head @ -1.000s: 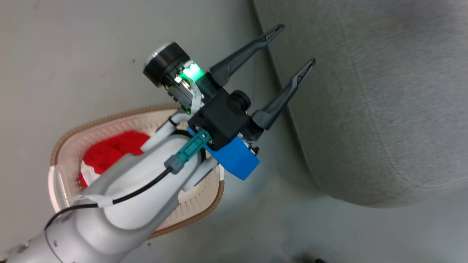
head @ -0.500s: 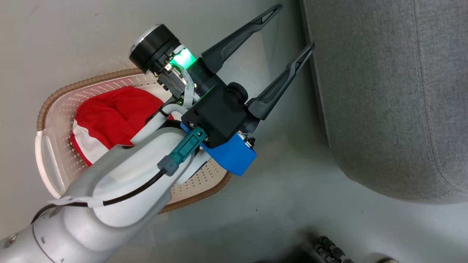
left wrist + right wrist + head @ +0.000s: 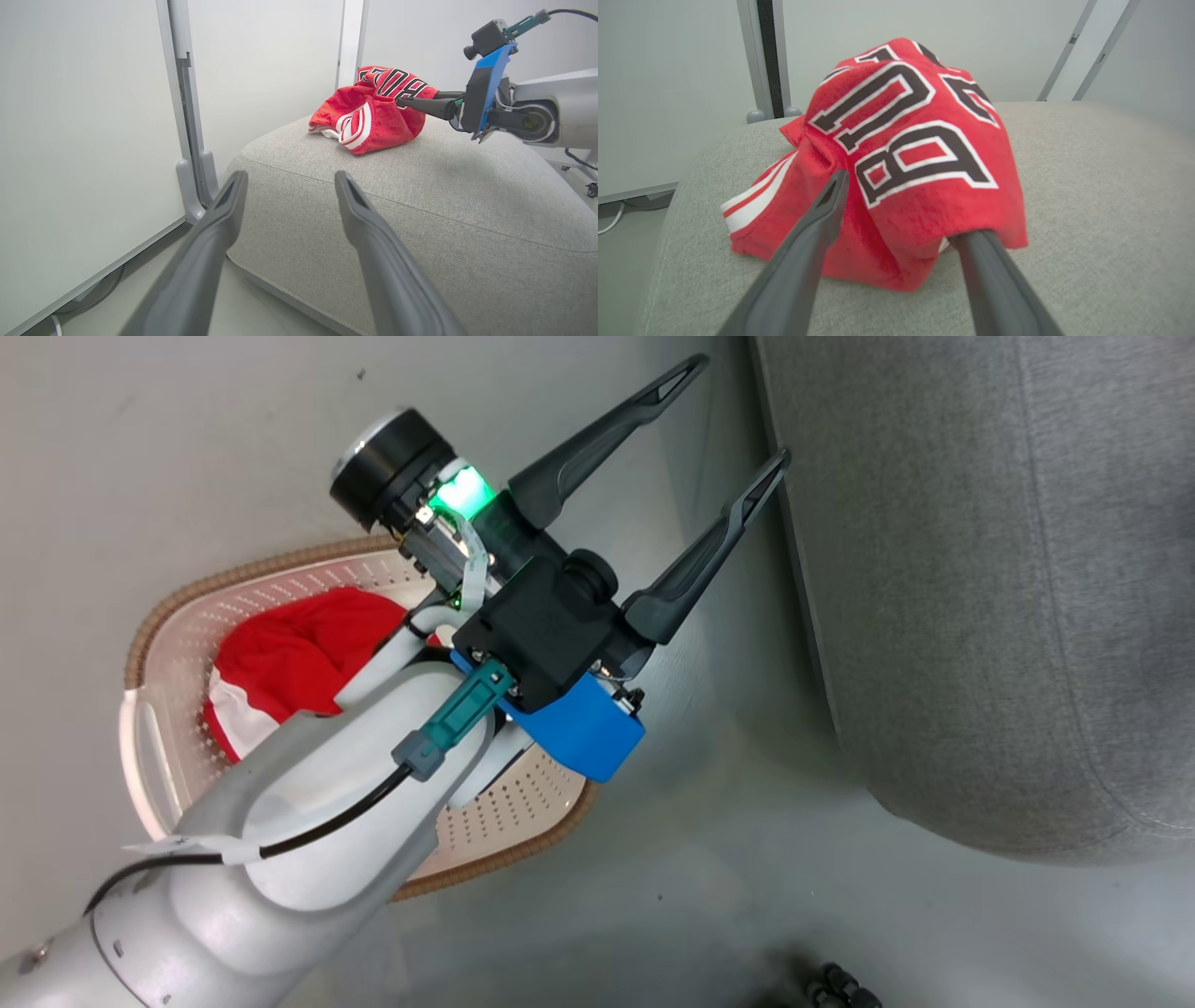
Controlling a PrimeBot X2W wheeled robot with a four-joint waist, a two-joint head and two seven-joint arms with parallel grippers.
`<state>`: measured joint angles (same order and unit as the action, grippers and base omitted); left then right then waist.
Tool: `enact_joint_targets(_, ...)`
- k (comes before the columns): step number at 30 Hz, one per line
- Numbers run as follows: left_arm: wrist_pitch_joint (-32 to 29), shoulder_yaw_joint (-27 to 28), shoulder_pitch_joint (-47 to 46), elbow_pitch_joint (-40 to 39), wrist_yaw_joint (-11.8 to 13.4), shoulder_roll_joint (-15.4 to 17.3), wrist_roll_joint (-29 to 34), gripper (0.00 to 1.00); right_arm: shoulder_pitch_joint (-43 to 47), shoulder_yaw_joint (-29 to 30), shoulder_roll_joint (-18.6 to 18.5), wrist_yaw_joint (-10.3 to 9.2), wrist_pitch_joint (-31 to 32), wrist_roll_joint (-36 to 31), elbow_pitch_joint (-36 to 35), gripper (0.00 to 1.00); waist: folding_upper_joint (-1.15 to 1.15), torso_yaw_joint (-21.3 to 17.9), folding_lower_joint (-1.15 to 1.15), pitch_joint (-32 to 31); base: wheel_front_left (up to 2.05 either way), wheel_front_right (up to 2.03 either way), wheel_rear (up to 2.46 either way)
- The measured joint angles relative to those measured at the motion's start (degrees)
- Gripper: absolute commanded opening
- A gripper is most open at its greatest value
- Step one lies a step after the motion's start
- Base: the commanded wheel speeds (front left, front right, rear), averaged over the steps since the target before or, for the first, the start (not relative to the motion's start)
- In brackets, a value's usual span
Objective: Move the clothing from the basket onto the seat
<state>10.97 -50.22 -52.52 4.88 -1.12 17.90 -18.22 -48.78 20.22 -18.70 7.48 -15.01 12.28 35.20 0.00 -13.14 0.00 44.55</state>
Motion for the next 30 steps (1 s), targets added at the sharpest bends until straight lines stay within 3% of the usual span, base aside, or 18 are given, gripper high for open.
enact_joint_targets(14, 3.9, 4.7, 11.3, 5.1, 2.6, -1.4, -5.1, 1.0, 19.3, -0.9, 5.7, 0.0, 0.0, -6.1, -17.5, 1.0, 0.0, 0.9, -0.01, -13.1, 0.0, 0.0, 0.0)
enact_joint_targets(21, 4.0, 13.1, 19.7, 2.9, 3.8, -2.1, -3.9, 1.0, 25.6, -7.6, 8.8, 0.0, 0.0, -6.7, -26.7, 1.0, 0.0, 2.4, -0.02, -20.8, 0.0, 0.0, 0.0)
enact_joint_targets(30, 4.1, 25.6, 29.7, 2.3, 2.6, -4.6, -1.2, 1.0, 31.0, -15.0, 11.0, 0.0, 0.0, -7.0, -31.4, 1.0, 0.0, 7.0, -0.02, -28.4, 0.0, 0.0, 0.0)
